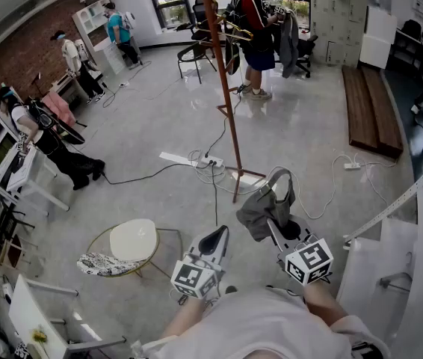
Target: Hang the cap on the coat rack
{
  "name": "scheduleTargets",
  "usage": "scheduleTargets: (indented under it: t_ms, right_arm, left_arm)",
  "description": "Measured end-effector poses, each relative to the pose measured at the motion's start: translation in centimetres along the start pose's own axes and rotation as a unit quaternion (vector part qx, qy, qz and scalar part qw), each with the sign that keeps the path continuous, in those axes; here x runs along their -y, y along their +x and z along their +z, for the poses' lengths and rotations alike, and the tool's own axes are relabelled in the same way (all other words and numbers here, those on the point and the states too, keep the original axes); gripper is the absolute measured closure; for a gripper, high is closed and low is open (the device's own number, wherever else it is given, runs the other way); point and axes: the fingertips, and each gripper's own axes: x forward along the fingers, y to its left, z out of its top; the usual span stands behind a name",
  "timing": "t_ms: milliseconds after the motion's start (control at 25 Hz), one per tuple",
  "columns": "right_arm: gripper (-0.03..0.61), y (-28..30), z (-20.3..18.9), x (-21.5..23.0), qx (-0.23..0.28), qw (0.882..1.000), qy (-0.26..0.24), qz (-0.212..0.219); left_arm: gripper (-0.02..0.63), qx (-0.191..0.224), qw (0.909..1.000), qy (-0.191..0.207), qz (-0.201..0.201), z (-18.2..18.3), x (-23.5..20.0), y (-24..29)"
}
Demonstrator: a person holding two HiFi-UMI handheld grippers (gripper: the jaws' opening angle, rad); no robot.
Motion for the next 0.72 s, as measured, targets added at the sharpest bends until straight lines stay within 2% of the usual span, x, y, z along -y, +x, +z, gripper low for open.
scheduleTargets:
  t_ms: [320,720]
  right_arm:
    - [0.552,1.7,-1.0,-0.5,-0.005,1.0,-0.005,-0.003]
    - [0.552,2.2,-1.0,0.7,-0.009,1.0,-0.013,-0.009]
  left_arm:
    - [0.603,0.002,1.0,0.0,-0.001,-0.9,-2.1,0.2]
    - [0.603,0.0,1.0,0.004,0.002,-0.2,-2.2,0.9]
